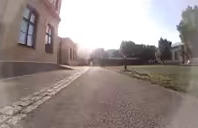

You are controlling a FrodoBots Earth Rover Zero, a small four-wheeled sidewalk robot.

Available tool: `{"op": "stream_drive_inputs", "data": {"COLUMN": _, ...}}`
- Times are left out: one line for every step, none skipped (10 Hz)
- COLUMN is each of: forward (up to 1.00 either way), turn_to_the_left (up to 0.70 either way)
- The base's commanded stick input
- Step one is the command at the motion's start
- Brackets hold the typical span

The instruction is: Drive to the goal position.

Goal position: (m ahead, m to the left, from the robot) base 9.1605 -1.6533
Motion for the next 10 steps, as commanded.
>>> {"op": "stream_drive_inputs", "data": {"forward": 0.44, "turn_to_the_left": 0.02}}
{"op": "stream_drive_inputs", "data": {"forward": 0.44, "turn_to_the_left": 0.02}}
{"op": "stream_drive_inputs", "data": {"forward": 0.44, "turn_to_the_left": 0.02}}
{"op": "stream_drive_inputs", "data": {"forward": 0.44, "turn_to_the_left": 0.02}}
{"op": "stream_drive_inputs", "data": {"forward": 0.44, "turn_to_the_left": 0.02}}
{"op": "stream_drive_inputs", "data": {"forward": 0.44, "turn_to_the_left": 0.02}}
{"op": "stream_drive_inputs", "data": {"forward": 0.44, "turn_to_the_left": 0.02}}
{"op": "stream_drive_inputs", "data": {"forward": 0.44, "turn_to_the_left": 0.02}}
{"op": "stream_drive_inputs", "data": {"forward": 0.44, "turn_to_the_left": 0.02}}
{"op": "stream_drive_inputs", "data": {"forward": 0.44, "turn_to_the_left": 0.02}}
